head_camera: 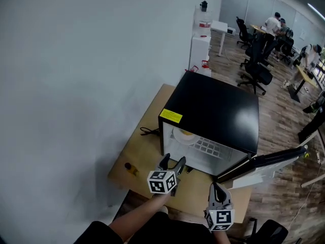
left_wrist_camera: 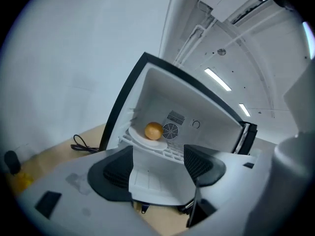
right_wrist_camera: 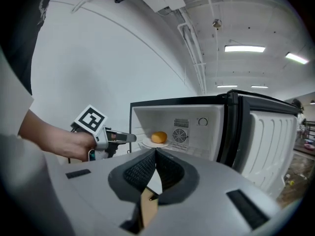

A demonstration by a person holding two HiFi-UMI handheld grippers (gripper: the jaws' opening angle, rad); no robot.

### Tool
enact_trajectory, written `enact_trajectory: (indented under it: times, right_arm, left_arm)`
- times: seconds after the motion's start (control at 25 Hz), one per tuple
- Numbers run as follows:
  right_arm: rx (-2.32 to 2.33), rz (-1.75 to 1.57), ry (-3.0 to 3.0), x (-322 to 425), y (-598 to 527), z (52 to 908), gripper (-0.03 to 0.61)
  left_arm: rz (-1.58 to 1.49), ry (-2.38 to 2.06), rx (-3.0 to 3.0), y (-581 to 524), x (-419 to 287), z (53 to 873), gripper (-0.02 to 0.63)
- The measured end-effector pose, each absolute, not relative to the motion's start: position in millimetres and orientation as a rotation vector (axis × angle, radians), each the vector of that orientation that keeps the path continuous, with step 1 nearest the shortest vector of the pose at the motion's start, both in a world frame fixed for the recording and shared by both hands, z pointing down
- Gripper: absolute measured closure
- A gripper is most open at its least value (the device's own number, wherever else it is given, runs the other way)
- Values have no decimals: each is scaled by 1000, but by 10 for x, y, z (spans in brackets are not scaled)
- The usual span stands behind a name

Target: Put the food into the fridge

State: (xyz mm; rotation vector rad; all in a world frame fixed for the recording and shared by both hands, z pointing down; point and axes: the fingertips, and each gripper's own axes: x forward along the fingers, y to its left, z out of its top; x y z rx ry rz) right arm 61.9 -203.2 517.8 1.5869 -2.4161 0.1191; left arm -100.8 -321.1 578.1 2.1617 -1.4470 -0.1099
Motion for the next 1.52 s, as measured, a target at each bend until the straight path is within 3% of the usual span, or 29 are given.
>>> enact_trajectory:
  times: [0.36, 0.4, 0.48, 0.64, 1.52]
  right_arm:
    - [1587, 243, -2510, 981, -1744, 5106, 518]
    - [1592, 238, -2527, 1026, -1689, 5072, 518]
    - [1610, 204, -2513, 1139, -1585, 5037, 518]
    - [1650, 179, -2462, 1378, -1406, 5056, 518]
    - [1645, 75, -2509, 1964, -482, 4956, 518]
  left_arm:
    - [-218, -1546, 2304, -2150, -874, 5255, 326]
    - [-238, -1566, 2307, -2042, -881, 5211, 356]
    - [-236, -1601, 2317, -1839, -856, 5150, 515]
    - [-57, -1633, 2340, -1509, -623, 5211, 584]
    - [15, -1734, 2377, -522, 3, 5188, 594]
